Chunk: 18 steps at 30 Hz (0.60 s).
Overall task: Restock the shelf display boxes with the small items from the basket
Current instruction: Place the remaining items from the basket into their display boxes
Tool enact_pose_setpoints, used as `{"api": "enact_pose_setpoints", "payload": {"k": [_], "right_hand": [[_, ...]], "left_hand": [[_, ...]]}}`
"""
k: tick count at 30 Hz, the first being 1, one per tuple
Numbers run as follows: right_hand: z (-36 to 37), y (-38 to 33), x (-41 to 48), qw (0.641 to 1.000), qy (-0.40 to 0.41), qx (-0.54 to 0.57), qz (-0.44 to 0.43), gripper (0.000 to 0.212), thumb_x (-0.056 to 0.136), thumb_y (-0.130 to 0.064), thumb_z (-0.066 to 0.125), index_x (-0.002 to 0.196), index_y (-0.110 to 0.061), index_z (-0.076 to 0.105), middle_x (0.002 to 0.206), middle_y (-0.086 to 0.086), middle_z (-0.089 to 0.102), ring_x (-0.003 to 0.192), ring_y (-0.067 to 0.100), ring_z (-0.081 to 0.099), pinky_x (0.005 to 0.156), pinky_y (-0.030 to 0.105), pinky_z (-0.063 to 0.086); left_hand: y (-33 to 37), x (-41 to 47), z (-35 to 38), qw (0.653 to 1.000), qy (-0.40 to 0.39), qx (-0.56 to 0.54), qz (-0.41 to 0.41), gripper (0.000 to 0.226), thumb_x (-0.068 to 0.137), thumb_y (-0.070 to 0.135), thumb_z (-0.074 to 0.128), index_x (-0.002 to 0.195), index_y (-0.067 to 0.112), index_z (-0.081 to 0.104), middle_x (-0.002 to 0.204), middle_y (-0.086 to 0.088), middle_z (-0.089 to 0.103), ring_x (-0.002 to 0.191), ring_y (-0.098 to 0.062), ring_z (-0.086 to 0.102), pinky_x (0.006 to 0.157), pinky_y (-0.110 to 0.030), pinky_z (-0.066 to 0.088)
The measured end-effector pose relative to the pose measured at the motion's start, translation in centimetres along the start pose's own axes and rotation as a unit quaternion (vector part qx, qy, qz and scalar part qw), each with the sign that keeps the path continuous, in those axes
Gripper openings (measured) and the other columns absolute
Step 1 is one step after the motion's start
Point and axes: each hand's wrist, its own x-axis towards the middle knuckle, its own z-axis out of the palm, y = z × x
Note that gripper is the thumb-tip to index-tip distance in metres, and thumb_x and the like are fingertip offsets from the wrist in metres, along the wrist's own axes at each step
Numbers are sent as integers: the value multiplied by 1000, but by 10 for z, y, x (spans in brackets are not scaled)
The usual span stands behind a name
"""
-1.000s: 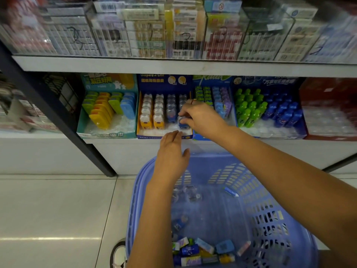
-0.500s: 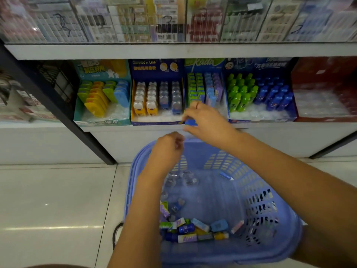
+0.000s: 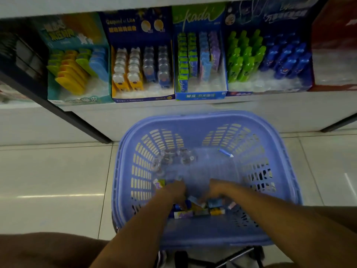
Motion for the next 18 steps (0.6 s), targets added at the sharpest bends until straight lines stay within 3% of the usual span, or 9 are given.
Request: {"api": "enact_pose_setpoints", "payload": {"k": [6,12,15,18], "right_hand": [[25,-4,16,994,24,-101,-16,85,80,-67,54,143,-13,35,141,13,45,123,32,48,99,39,42],[41,-16,7,994,56,-72,-52,45,98,-21,44,140,-6,37,141,19,43,126,33,46,105,39,38],[38,-6,2,993,77,-39,-77,41,101,-17,35,141,-6,35,143,20,40,127,30,44,100,29,34],[29,3,-4,991,83,-35,-102,37,95,-16,47,132,-10,46,138,19,47,122,28,49,90,28,39]], "left_hand": [[-3,16,9,999,32,0,-3,40,79,25,75,110,2,65,113,-19,65,103,-31,62,82,-35,48],[-3,20,14,998,51,-2,-24,43,81,21,71,115,-2,59,117,-23,60,107,-34,59,87,-38,47],[-8,22,16,996,67,-29,-45,44,86,18,66,122,-2,54,123,-23,58,114,-34,56,93,-38,44],[-11,21,18,995,58,-38,-69,39,91,9,58,128,-3,51,133,-22,51,123,-34,50,102,-37,39]]}}
